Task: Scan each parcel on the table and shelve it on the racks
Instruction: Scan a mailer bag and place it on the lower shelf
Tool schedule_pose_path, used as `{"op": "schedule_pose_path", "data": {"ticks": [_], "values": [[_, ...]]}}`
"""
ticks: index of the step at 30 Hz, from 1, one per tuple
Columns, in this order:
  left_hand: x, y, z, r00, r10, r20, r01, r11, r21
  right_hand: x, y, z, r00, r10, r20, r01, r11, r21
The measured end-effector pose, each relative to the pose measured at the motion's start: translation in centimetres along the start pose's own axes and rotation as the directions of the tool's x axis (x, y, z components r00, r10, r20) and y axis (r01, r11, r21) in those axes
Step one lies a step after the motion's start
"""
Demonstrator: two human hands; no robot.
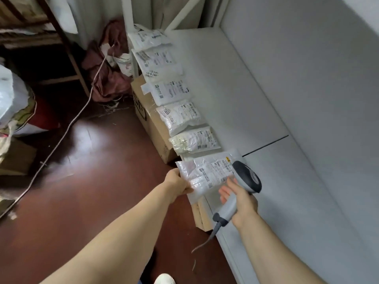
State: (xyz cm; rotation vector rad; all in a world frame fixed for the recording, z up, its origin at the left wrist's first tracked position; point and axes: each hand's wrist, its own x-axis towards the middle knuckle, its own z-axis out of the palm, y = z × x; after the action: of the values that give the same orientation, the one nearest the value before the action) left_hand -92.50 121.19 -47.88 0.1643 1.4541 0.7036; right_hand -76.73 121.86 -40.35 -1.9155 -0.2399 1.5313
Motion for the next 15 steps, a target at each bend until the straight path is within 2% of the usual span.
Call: {"op": "schedule_pose_path", "data": {"ticks": [6,9,15], "values": [[3.9,0.2,0.5,0.995,0.023,-0.096,-0.018,0.998,0.06,2.3,0.6,0.8,0.999,-0.023,-0.038,0.021,0.998,-0.058],[4.7,0.2,0.8,0.991,0.017,-0.135,-0.012,0.999,0.036,2.9,0.6,0.6,0.998,-0.037,-0.051,0.033,0.997,-0.067],[1.1,0.8,1.0,0.985,0.008,-0.171,0.01,0.994,0.108,1.1,0.6,-0.8,0.998,-0.032,-0.061,0.028,0.997,-0.071]]}}
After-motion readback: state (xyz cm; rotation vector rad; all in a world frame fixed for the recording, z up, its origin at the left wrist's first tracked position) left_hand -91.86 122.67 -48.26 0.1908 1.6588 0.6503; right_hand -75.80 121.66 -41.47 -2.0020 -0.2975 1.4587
